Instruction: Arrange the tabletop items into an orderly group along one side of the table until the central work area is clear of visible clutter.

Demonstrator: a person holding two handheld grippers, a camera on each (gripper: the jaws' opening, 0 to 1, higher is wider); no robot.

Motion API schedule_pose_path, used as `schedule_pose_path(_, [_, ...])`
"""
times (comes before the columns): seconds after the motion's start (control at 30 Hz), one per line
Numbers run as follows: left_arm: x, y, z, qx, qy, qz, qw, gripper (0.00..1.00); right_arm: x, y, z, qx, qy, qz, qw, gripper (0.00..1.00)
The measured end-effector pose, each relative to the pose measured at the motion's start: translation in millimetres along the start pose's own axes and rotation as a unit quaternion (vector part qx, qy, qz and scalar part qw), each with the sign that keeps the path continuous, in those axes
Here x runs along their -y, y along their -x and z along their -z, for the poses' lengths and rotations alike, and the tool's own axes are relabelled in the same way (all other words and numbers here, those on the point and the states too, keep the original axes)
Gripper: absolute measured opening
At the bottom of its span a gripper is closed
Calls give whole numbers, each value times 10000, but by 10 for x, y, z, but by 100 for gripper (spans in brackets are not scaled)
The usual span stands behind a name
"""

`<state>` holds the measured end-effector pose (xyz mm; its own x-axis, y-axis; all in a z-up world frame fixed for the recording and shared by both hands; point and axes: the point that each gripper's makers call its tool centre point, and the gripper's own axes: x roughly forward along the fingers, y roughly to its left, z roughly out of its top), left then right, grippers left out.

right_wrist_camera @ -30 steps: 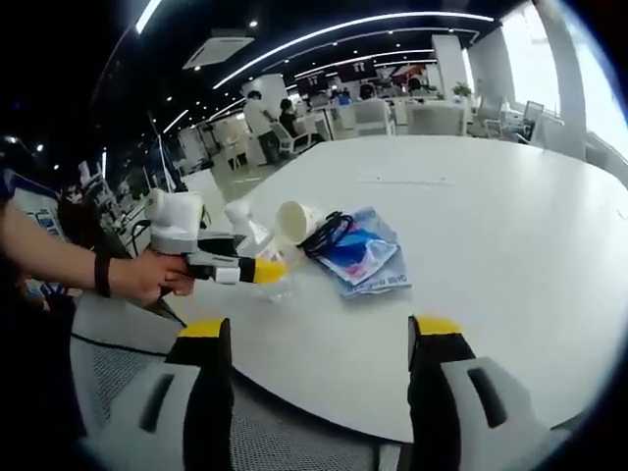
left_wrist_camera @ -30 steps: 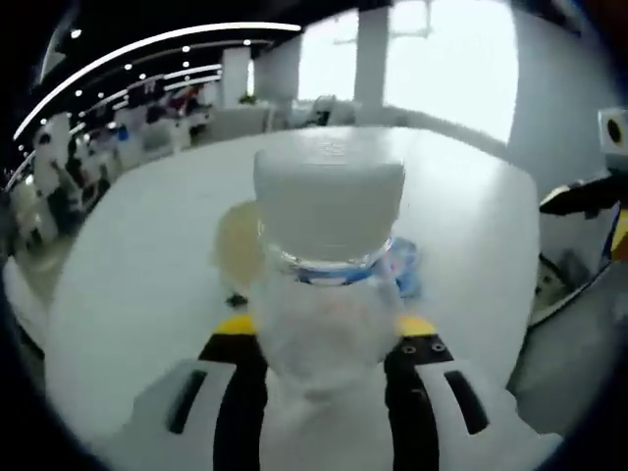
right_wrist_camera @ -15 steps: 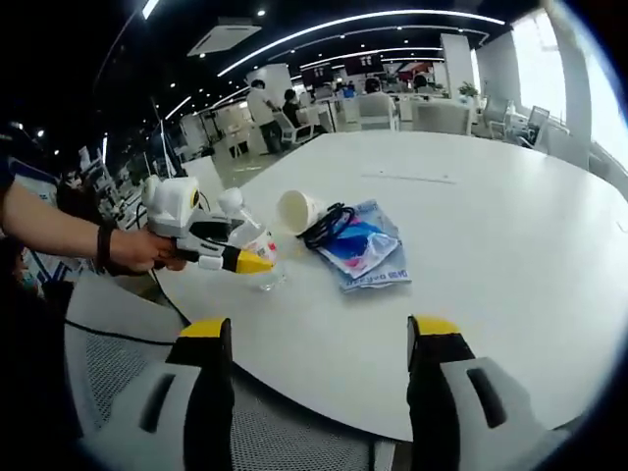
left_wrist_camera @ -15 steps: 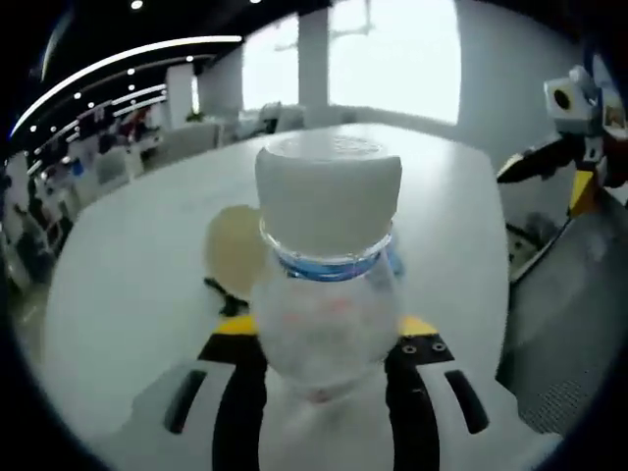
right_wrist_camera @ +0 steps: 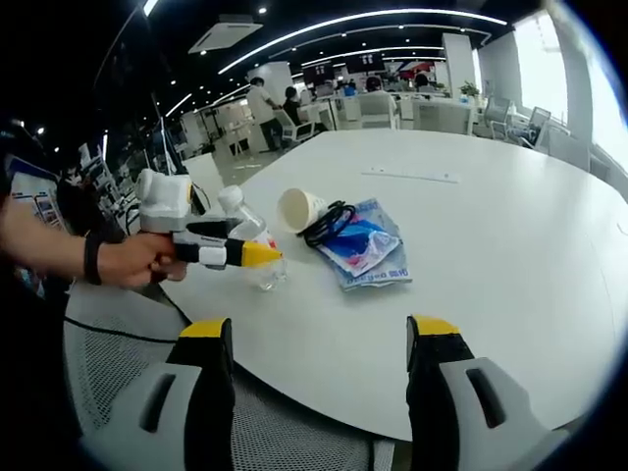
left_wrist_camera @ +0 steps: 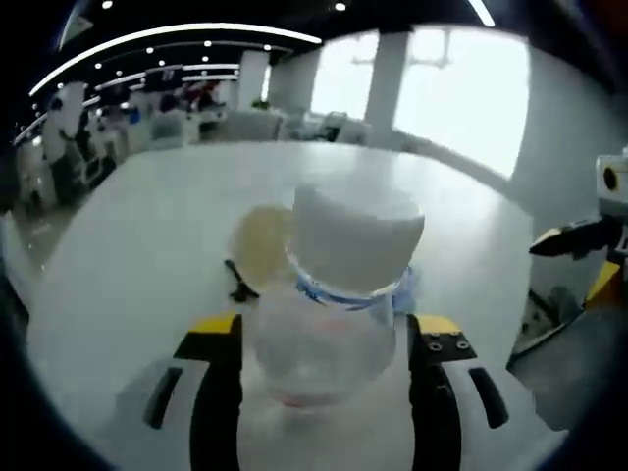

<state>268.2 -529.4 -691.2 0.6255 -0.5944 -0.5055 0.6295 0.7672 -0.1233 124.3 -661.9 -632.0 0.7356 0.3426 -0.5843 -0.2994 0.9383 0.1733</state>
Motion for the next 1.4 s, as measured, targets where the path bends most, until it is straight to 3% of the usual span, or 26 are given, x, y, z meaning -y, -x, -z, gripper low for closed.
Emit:
schedule_pose_path(0.07, [33,-25,31,31,173,-141,9997,65,-1,3,-4,13,4,6,10000,71])
schedule_pose_path(0.2, [-79,-80,76,204,692,-813,9941,61,0,9,-8,35,-5,1,10000,71])
schedule_pose_path(0.27, [-74,-103,51,269,702,-894,9932,58,-9,11,-9,46,15,-19,10000,71])
schedule_pose_path(0.33, [-89,-107,-66,575,696,-1055,9903,56,-22,13,-7,43,33,-42,10000,71])
schedule_pose_path(0.43, [-119,-134,-4,466,718,-1107,9902,49,-30,6,4,8,59,-55,10000,71])
schedule_pose_path(0.53, [-231,-90,-89,767,565,-1381,9858,45,-50,-4,14,-27,132,-93,9999,71])
schedule_pose_path(0.6, [-208,-104,-74,675,358,-1289,9887,44,-60,-4,16,-38,173,-99,9998,70])
schedule_pose_path(0.7, [-206,-96,-72,716,451,-1123,9901,43,-67,-9,21,-58,185,-112,9998,70])
schedule_pose_path(0.87, [-172,-85,-55,596,268,-862,9941,41,-71,-14,20,-57,213,-109,9997,70])
schedule_pose_path(0.9, [-121,-89,-49,546,18,-672,9962,41,-69,-17,22,-59,230,-98,9997,70])
schedule_pose_path(1.27, [-186,-43,-57,436,231,-564,9972,41,-47,-11,22,-48,258,-18,9997,69])
schedule_pose_path(1.4, [-296,23,-172,560,264,-637,9960,42,-39,-11,21,-49,250,-1,9997,70])
